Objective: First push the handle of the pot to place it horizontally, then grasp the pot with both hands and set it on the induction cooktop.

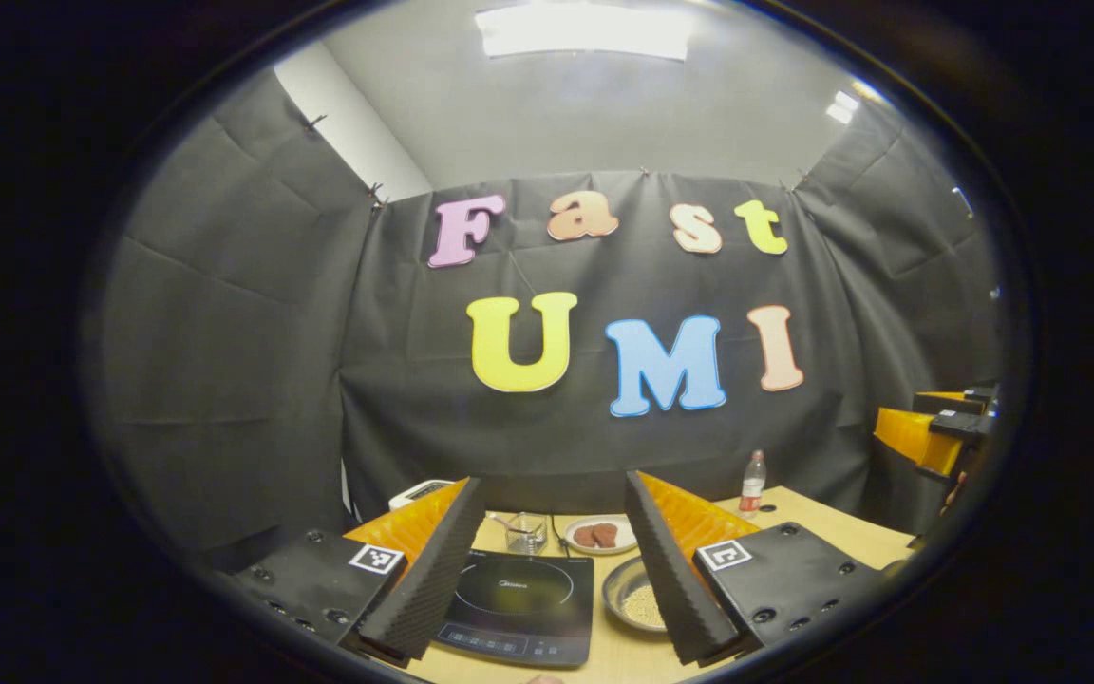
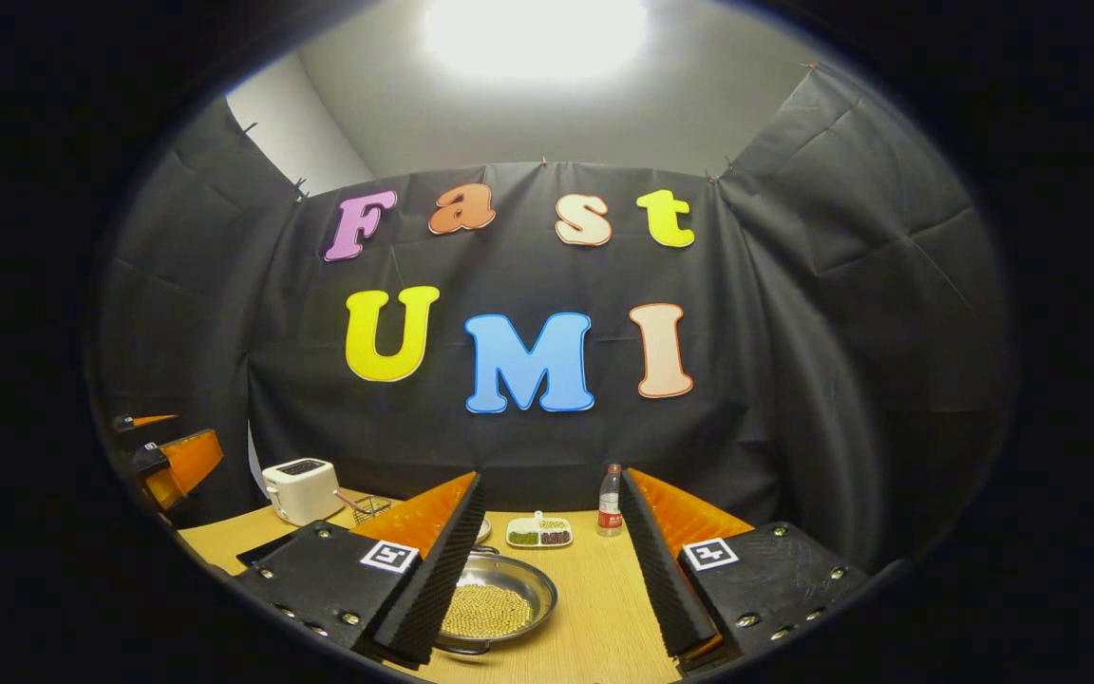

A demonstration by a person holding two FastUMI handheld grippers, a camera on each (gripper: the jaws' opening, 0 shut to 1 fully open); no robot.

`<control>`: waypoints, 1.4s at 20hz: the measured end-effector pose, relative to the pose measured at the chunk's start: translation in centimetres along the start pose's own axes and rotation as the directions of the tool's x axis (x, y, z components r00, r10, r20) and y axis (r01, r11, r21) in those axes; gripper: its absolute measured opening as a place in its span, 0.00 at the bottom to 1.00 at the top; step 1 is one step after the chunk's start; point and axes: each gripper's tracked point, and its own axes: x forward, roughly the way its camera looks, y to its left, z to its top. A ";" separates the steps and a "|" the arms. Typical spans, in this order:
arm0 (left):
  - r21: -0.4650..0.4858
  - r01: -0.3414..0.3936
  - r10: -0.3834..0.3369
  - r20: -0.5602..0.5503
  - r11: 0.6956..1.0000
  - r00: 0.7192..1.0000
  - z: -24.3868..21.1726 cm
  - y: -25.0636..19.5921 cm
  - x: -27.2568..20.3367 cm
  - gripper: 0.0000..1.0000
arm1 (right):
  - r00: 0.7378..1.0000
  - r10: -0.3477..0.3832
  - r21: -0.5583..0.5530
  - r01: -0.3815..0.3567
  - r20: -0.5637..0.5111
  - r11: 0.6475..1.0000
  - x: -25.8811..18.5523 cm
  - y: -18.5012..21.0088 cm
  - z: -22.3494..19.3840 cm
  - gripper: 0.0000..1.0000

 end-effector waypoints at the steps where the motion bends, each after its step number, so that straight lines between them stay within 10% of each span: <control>1: 0.002 -0.001 0.001 0.001 1.000 1.000 0.0 0.0 0.0 0.96 | 1.000 -0.005 0.000 0.005 0.005 1.000 0.1 -0.1 0.1 0.69; 7: 0.003 -0.008 0.008 0.008 1.000 1.000 0.2 -0.2 0.1 0.96 | 1.000 -0.017 -0.010 0.017 -0.005 1.000 0.2 -0.6 -0.2 0.55; 9: 0.007 -0.011 0.011 0.012 1.000 1.000 0.4 -0.3 0.2 0.96 | 0.999 -0.043 -0.007 0.043 0.003 0.999 1.2 -1.3 0.0 0.09; 28: 0.050 -0.115 0.115 0.019 0.992 0.993 1.1 -2.2 1.2 1.00 | 0.978 0.200 0.062 -0.196 -0.066 0.979 4.7 1.6 -3.4 0.01</control>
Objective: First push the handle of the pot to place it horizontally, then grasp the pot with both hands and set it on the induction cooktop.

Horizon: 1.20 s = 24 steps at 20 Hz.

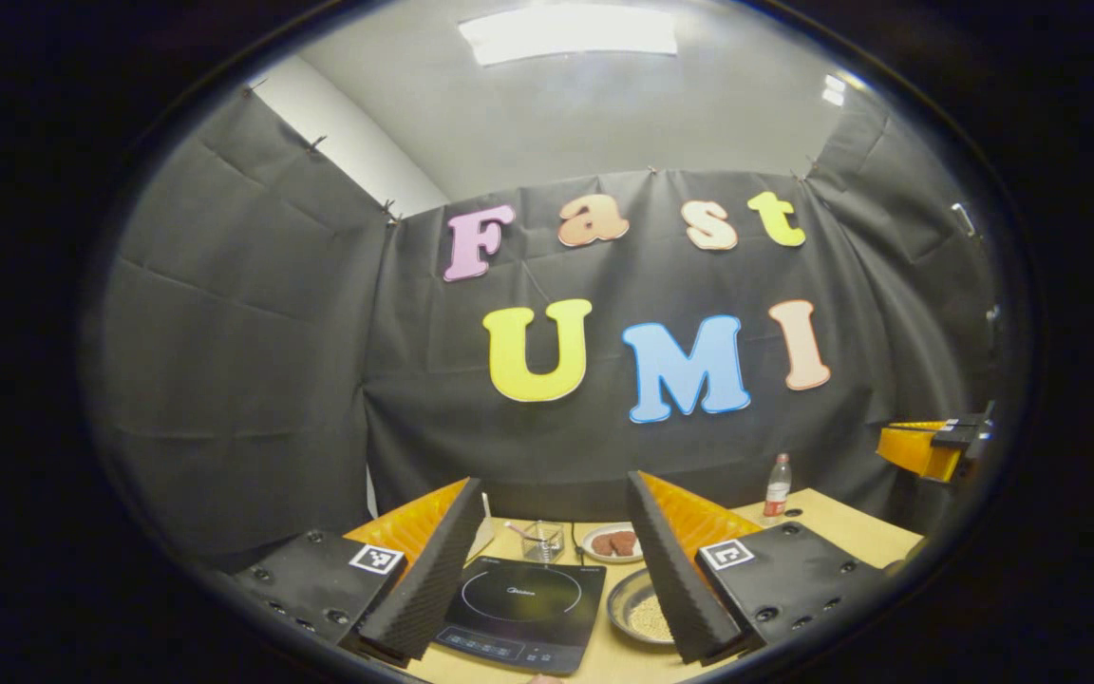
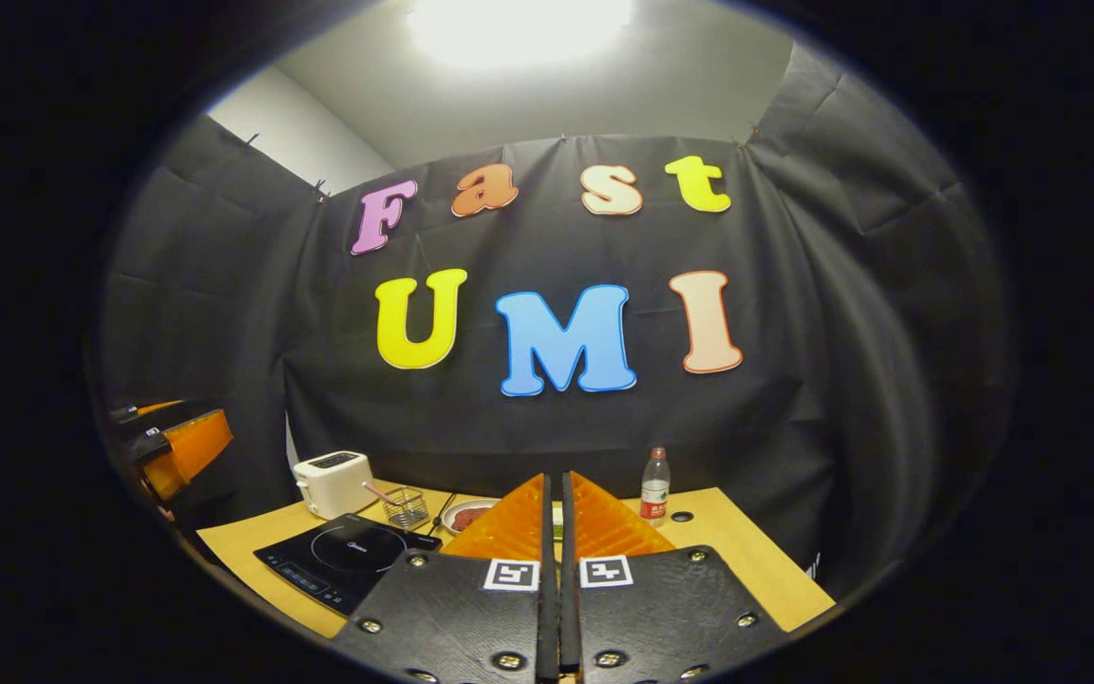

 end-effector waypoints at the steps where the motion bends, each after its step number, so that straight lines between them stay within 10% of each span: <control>1: 0.007 -0.010 0.010 -0.001 1.000 1.000 -0.1 0.4 0.2 0.98 | 1.000 0.020 -0.006 -0.020 -0.010 1.000 0.4 0.7 -0.4 0.01; 10: -0.026 -0.054 0.054 0.004 0.998 0.999 -1.2 3.6 4.3 0.94 | 0.965 0.225 -0.027 -0.231 -0.133 0.973 3.3 8.2 -4.3 0.01; 24: -0.019 -0.141 0.141 -0.035 0.990 0.989 -3.8 10.0 5.7 1.00 | 0.790 0.419 0.064 -0.439 -0.448 0.896 3.5 16.1 -15.6 0.01</control>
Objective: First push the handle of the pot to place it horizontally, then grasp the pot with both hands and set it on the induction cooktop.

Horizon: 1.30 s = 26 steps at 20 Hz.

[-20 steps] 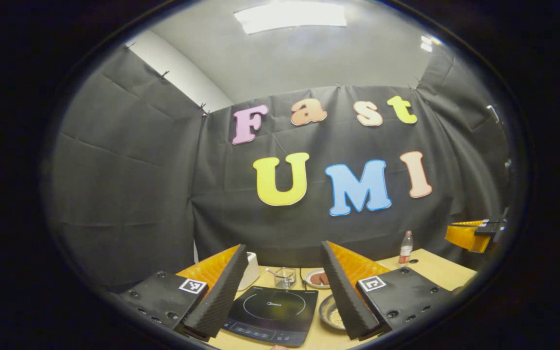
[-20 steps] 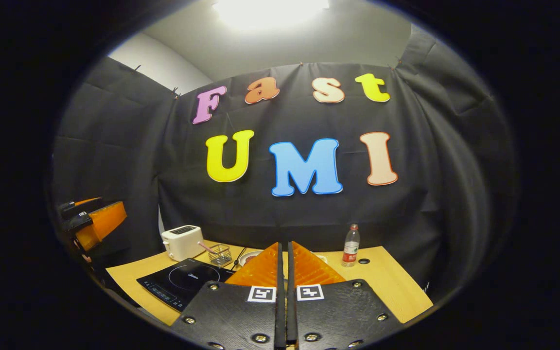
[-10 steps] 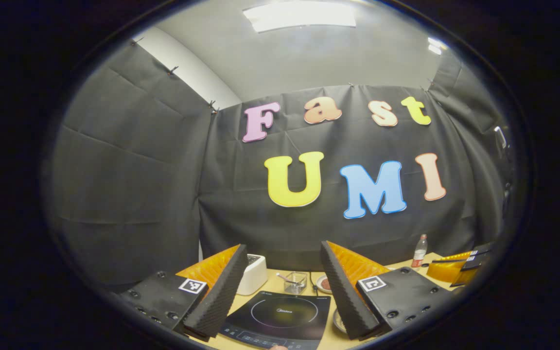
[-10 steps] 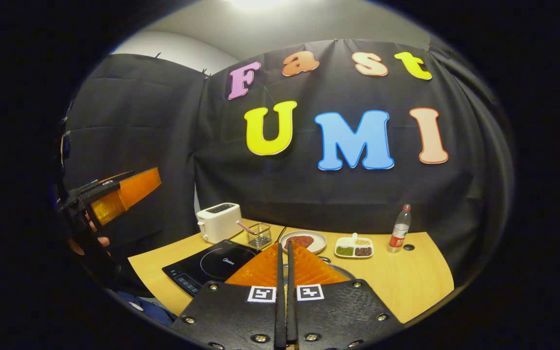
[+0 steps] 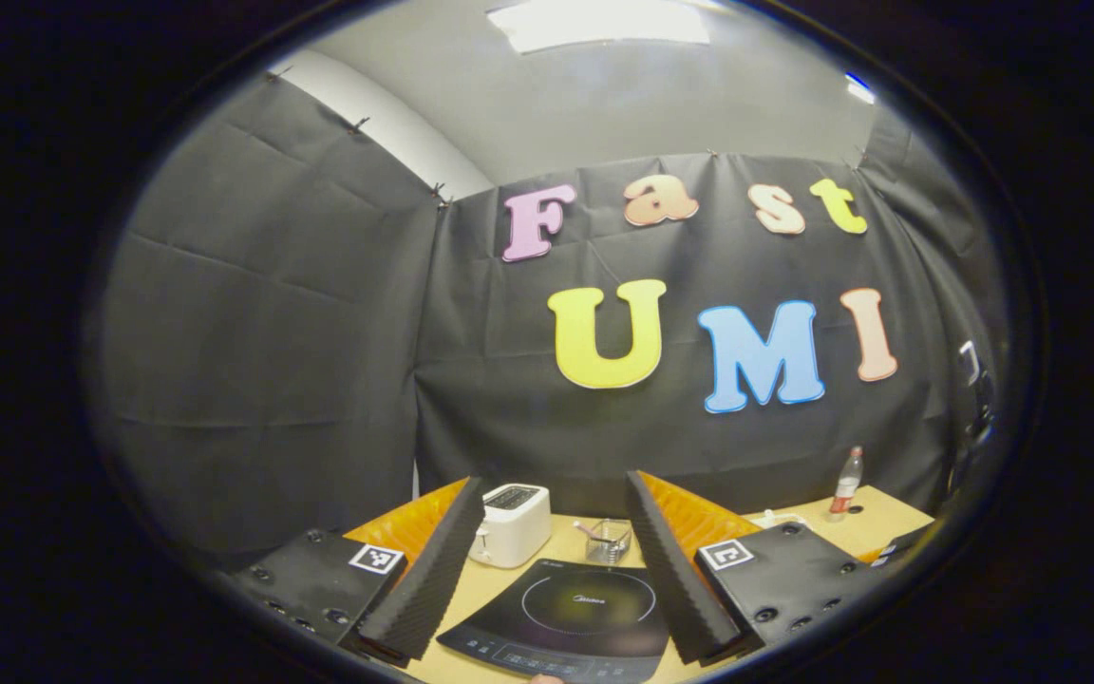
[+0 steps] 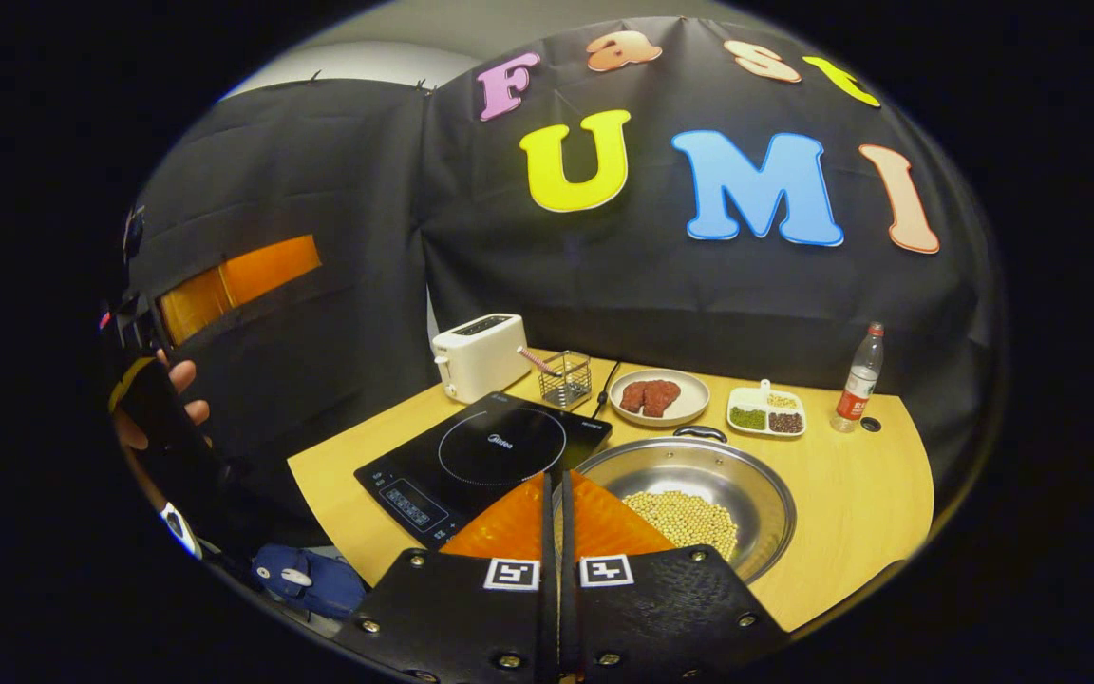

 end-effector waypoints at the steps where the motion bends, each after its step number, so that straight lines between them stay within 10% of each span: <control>1: 0.000 -0.002 0.002 -0.001 1.000 1.000 -0.4 0.1 0.1 1.00 | 1.000 0.011 -0.003 -0.011 -0.023 1.000 0.4 0.1 -0.6 0.01; 17: -0.006 -0.015 0.015 -0.059 1.000 0.998 -3.7 1.1 2.9 0.94 | 0.927 0.125 -0.022 -0.142 -0.354 0.990 4.5 2.6 -11.5 0.02; 26: -0.012 0.041 -0.042 -0.060 0.999 0.997 -4.1 -0.6 5.4 0.99 | 0.893 0.090 0.059 -0.071 -0.441 0.996 5.1 0.6 -14.5 0.02</control>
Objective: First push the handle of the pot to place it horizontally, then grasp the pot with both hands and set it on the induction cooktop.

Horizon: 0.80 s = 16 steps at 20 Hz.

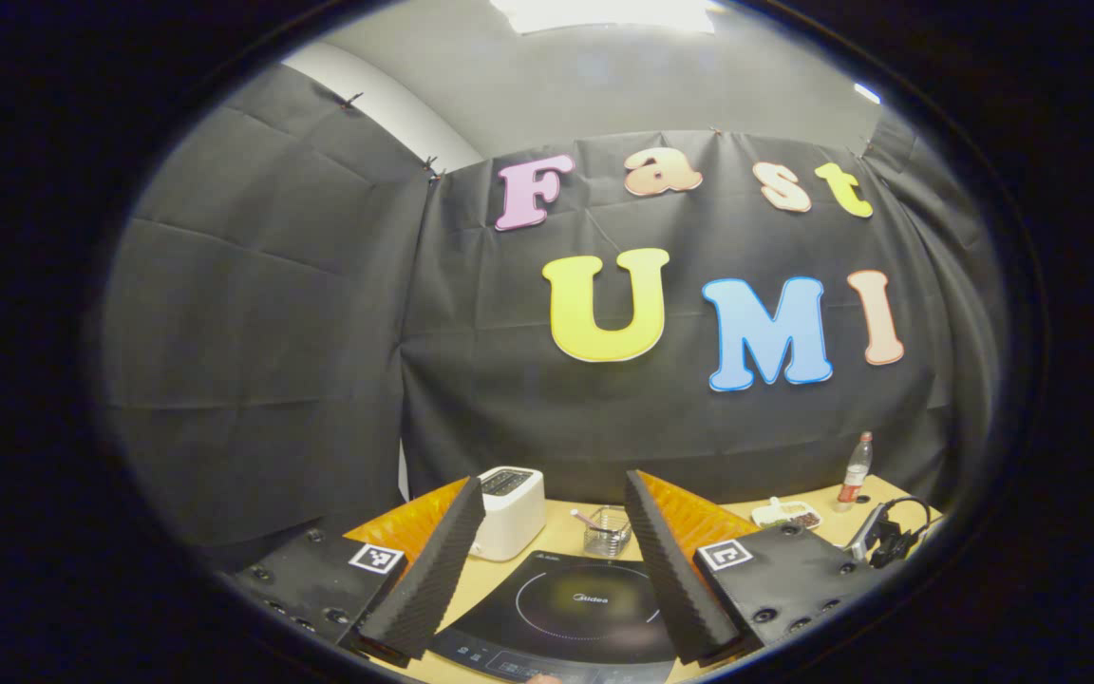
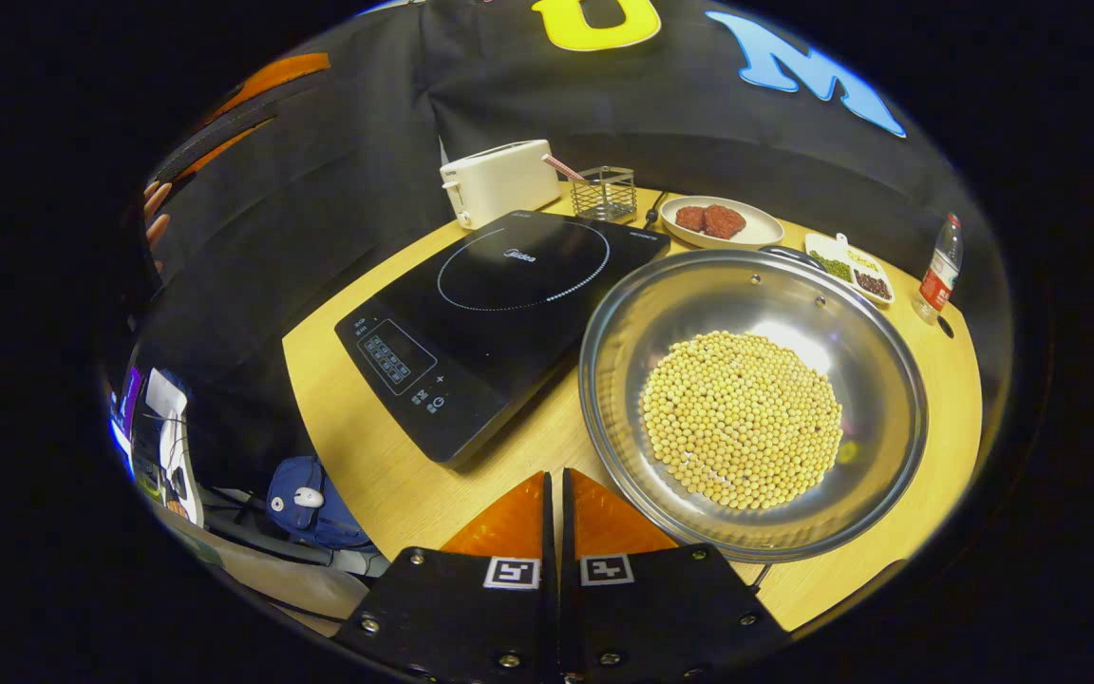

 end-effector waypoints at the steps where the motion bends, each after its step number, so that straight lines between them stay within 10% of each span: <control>1: -0.001 0.006 -0.006 0.000 1.000 1.000 -0.1 -0.2 0.3 0.99 | 1.000 0.010 0.022 -0.010 -0.005 1.000 0.2 -0.1 0.0 0.02; 16: -0.027 0.143 -0.143 -0.018 0.989 0.990 -1.6 -5.3 4.1 0.99 | 0.998 -0.002 0.126 0.011 -0.066 0.992 -1.1 -1.5 -1.5 0.01</control>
